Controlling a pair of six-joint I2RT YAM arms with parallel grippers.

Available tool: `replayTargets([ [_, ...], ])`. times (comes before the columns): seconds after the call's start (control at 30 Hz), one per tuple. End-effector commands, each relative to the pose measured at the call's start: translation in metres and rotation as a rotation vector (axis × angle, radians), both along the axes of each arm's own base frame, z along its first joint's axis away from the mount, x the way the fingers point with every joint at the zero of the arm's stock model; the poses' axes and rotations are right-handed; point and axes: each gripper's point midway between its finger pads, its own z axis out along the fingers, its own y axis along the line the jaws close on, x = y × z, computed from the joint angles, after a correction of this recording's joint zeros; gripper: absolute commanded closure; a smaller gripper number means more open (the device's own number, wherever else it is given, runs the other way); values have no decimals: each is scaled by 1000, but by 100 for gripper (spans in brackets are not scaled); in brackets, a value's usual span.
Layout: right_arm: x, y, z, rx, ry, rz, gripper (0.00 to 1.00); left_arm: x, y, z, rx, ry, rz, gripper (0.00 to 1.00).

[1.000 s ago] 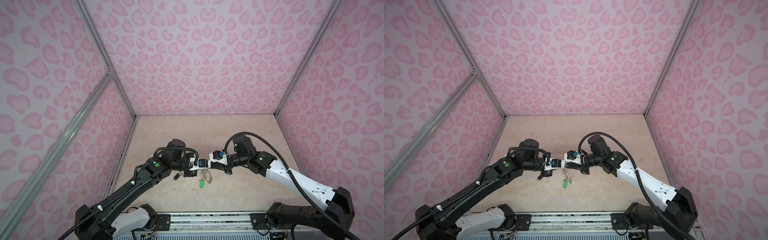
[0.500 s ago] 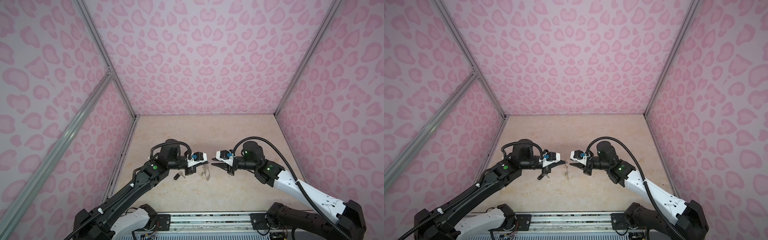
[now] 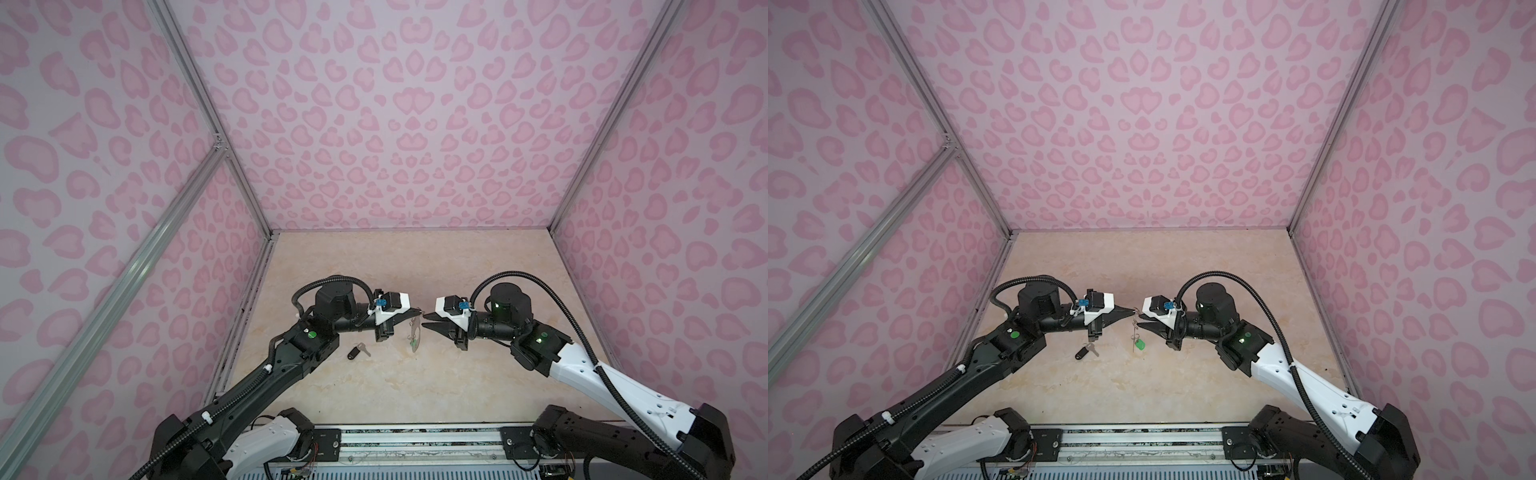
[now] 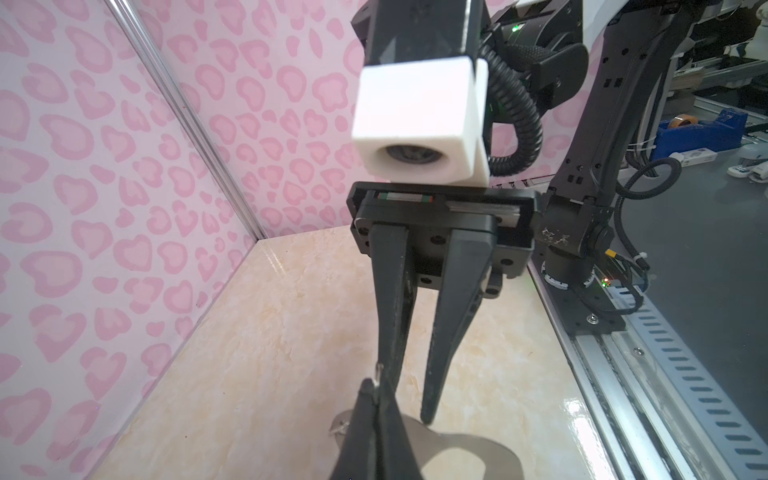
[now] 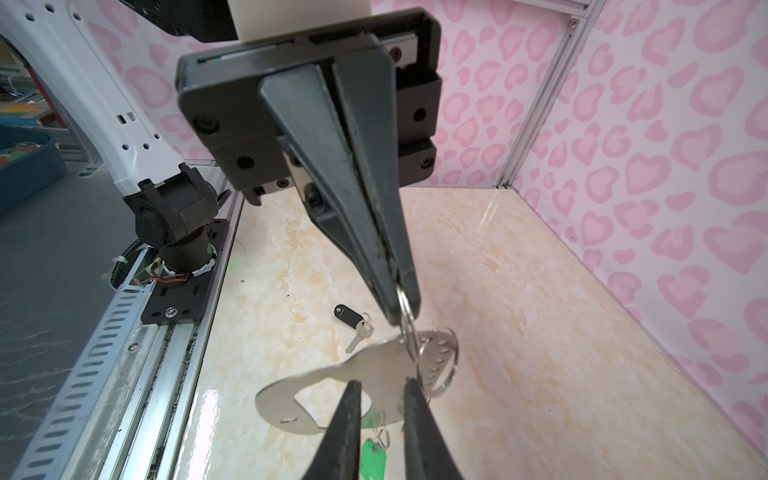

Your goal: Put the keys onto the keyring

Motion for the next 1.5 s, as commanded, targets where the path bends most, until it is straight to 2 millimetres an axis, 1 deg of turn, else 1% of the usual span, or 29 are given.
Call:
replayTargets([
  [0.0,1,-1,9,43,-8,-22,80,-3,-2,13,-49,-22,-27,97],
  [0.03,2,-2,10,46,-11,-29,80,-3,-2,18,-66,-40,-27,97],
  [0.17,3,-3,17,59,-22,-39,80,-5,-2,19,-74,-33,-36,97],
  [0.33,0,-1,34,118,-28,-23,81,-8,-2,18,-74,-23,-49,97],
  [0.4,-2,-1,38,132,-19,-14,81,-8,-2,18,-75,-20,-51,97],
  [0.63,-6,2,36,125,4,16,83,-12,-1,18,-75,-22,-64,97],
  [0.93,-9,5,43,159,31,43,85,-16,-2,19,-71,-25,-86,97],
  [1.1,-11,6,42,161,62,75,91,-17,-2,21,-72,-39,-93,97],
  [1.17,-11,7,41,156,69,83,97,-17,-2,22,-72,-43,-94,97],
  [1.2,-11,7,40,153,73,88,100,-17,-1,16,-56,-21,-90,96],
  [1.27,-9,6,37,143,81,83,100,-15,-1,14,-45,-23,-78,97],
  [1.3,-8,5,35,138,87,78,100,-13,0,13,-37,-28,-69,93],
  [1.4,-5,3,31,110,94,66,100,-5,4,9,-2,-48,-2,79],
  [1.47,-3,2,27,79,107,58,100,1,9,8,33,-78,47,74],
])
